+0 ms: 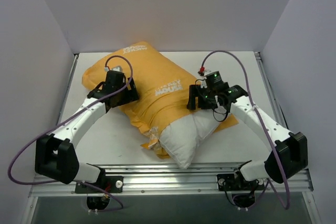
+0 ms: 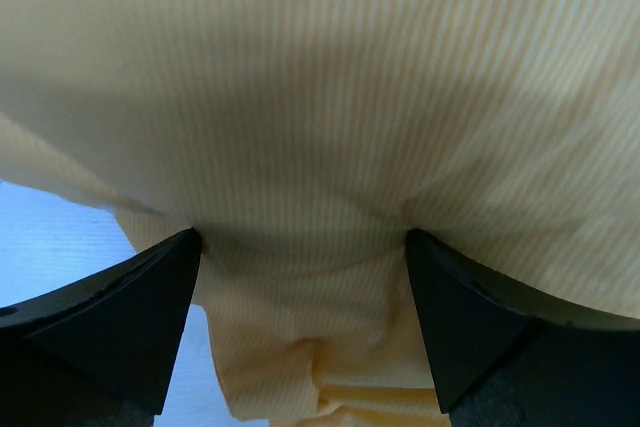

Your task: Remove the pillowcase from the pillow

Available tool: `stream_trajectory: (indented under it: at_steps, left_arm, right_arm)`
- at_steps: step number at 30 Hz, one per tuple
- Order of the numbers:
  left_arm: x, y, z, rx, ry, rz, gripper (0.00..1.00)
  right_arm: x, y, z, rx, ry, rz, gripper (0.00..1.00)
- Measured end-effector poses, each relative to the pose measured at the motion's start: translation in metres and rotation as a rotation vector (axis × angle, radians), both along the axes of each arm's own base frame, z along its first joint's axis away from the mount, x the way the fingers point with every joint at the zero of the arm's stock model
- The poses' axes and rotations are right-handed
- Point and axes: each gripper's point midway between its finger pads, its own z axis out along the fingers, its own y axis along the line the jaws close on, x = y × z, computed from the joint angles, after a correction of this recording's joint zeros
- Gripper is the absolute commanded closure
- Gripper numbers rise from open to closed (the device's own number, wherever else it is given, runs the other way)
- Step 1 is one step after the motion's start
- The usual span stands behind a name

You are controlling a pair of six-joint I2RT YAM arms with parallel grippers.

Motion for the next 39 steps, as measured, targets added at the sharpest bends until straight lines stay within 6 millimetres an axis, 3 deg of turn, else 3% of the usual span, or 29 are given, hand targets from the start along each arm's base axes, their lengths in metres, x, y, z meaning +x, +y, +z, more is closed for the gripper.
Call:
stream_trajectory:
  at_steps: [2, 3, 7, 10, 12, 14, 18, 21, 24, 28, 31, 33, 35, 37, 39]
  left_arm:
    - [0.006, -0.013, -0.013, 0.028, 0.032, -0.047, 0.07]
    - [0.008, -0.019, -0.016, 0.046, 0.041, -0.074, 0.08]
    - [0.017, -0.042, -0.015, 0.116, 0.02, -0.162, 0.08]
    - [0.031, -0.063, -0.005, 0.133, -0.027, -0.205, 0.08]
    - [0.043, -0.086, 0.004, 0.113, -0.072, -0.24, 0.08]
    - [0.057, -0.116, 0.015, 0.072, -0.124, -0.289, 0.08]
    - [0.077, -0.156, 0.031, 0.022, -0.185, -0.348, 0.08]
    - [0.094, -0.166, 0.047, -0.004, -0.22, -0.348, 0.07]
    - [0.105, -0.158, 0.067, -0.031, -0.255, -0.312, 0.05]
    - [0.103, -0.124, 0.103, -0.041, -0.315, -0.222, 0.03]
    - [0.075, -0.098, 0.141, -0.062, -0.372, -0.172, 0.03]
    - [0.046, -0.089, 0.168, -0.106, -0.422, -0.17, 0.03]
    - [0.014, -0.085, 0.18, -0.159, -0.446, -0.189, 0.04]
    - [-0.02, -0.093, 0.169, -0.228, -0.421, -0.239, 0.05]
    - [-0.047, -0.11, 0.139, -0.284, -0.346, -0.299, 0.05]
  right_arm:
    - [-0.015, 0.017, -0.033, -0.01, 0.073, 0.07, 0.36]
    - [-0.024, 0.026, -0.039, -0.01, 0.081, 0.107, 0.39]
    - [-0.077, 0.071, -0.022, 0.06, 0.033, 0.298, 0.44]
    - [-0.118, 0.089, -0.007, 0.128, 0.032, 0.393, 0.45]
    - [-0.132, 0.093, -0.005, 0.152, 0.053, 0.416, 0.45]
    - [-0.134, 0.095, -0.007, 0.155, 0.074, 0.403, 0.43]
    - [-0.116, 0.097, -0.023, 0.134, 0.095, 0.354, 0.43]
    - [-0.081, 0.092, -0.032, 0.137, 0.097, 0.27, 0.42]
    - [-0.037, 0.082, -0.031, 0.123, 0.06, 0.174, 0.41]
    - [0.012, 0.077, -0.019, 0.091, -0.013, 0.102, 0.34]
    - [0.032, 0.082, -0.005, 0.077, -0.053, 0.088, 0.26]
    - [0.039, 0.083, 0.008, 0.083, -0.091, 0.076, 0.22]
    - [0.043, 0.078, 0.023, 0.084, -0.138, 0.05, 0.17]
    - [0.043, 0.066, 0.041, 0.083, -0.193, 0.011, 0.14]
    - [0.041, 0.05, 0.058, 0.083, -0.248, -0.038, 0.12]
